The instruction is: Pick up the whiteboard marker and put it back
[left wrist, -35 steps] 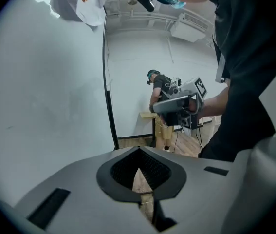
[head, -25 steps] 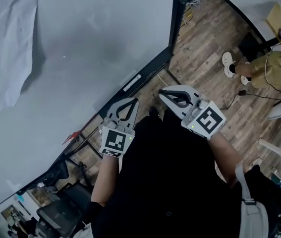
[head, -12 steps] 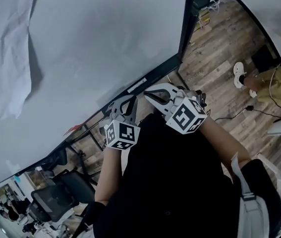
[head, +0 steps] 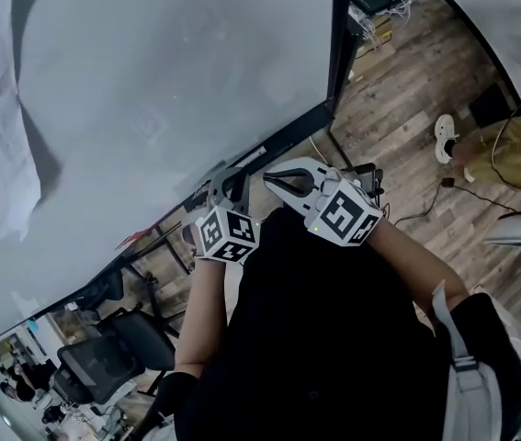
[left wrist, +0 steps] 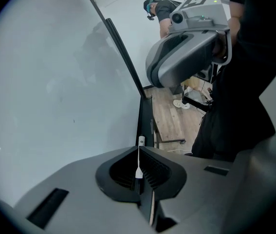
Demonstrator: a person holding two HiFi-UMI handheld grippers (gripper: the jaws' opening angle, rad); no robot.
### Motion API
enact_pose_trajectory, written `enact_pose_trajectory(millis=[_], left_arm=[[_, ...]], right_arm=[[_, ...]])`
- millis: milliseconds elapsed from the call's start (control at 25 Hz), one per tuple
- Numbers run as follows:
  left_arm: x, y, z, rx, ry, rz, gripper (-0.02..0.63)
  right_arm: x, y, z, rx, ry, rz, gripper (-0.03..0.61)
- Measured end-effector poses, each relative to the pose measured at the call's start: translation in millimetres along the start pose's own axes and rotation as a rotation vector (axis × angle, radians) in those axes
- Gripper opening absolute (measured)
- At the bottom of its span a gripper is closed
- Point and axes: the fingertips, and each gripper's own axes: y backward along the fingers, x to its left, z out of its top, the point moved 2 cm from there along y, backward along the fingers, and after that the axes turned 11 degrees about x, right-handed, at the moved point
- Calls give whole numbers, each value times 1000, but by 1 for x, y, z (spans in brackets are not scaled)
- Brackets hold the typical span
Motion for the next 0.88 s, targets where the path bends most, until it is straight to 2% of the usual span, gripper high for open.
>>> enact_pose_trajectory(millis=[320, 480, 720, 880], left_arm=[[-3, -19, -4, 56, -5, -15, 38], [-6, -29, -10, 90, -6, -15, 74], [-7, -41, -15, 121, 36, -27, 123], [-9, -50, -17, 144, 16, -18, 127]], right_arm=[[-8, 9, 0, -18, -18, 8, 20], [-9, 10, -3, -15, -26, 12, 20], [-9, 11, -8, -7, -30, 15, 21], [-10, 13, -11, -4, -35, 11, 20]])
